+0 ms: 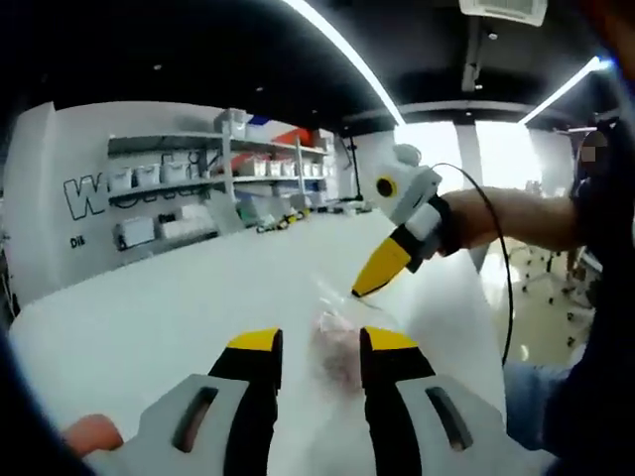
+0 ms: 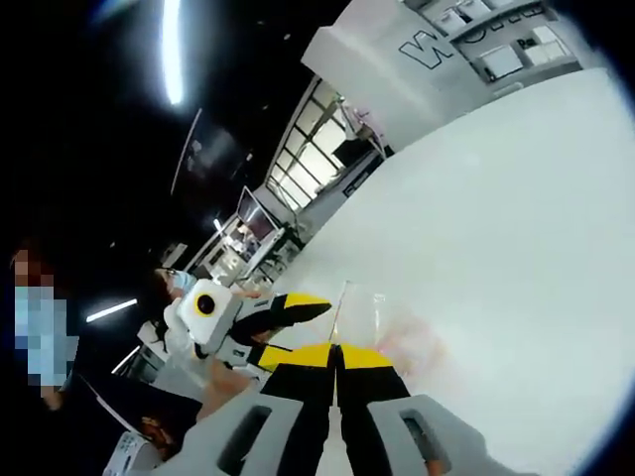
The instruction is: Open the resealable bag by pulling the two sides of the seal apart until the entire bag opening is separated and visibly accessible.
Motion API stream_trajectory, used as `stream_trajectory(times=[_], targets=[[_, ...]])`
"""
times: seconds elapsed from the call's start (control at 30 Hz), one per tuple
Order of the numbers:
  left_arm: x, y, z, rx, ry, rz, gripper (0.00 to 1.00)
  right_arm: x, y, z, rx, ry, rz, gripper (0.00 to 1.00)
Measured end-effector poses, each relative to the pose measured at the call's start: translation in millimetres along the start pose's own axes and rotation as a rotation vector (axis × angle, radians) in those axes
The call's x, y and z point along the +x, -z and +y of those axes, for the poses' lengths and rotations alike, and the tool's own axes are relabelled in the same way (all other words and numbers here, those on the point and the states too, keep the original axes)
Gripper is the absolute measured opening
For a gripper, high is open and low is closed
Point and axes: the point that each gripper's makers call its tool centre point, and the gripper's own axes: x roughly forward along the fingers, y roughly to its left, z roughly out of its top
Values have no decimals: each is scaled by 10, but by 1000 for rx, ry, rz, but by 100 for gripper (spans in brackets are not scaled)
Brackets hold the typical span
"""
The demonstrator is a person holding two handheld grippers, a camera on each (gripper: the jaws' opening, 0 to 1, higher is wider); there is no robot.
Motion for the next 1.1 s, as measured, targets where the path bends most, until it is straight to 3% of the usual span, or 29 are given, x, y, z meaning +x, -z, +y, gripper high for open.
stream_trajectory(times=[0.43,0.73,0.87,0.97,1.1], targets=[[-81,-113,-10,-141,51,-56,35,8,-50,-18,-4,-6,0,0],[-99,-190,-39,-421,160,-138,35,16,-36,-7,-6,-11,-4,0],[-119,-221,-31,-543,203,-173,42,27,-32,5,-9,-16,-7,0],[-126,-216,-15,-607,223,-184,47,41,-13,30,-13,-20,-6,0],[-80,-171,-52,-693,256,-160,48,64,9,66,-21,-29,-4,0]])
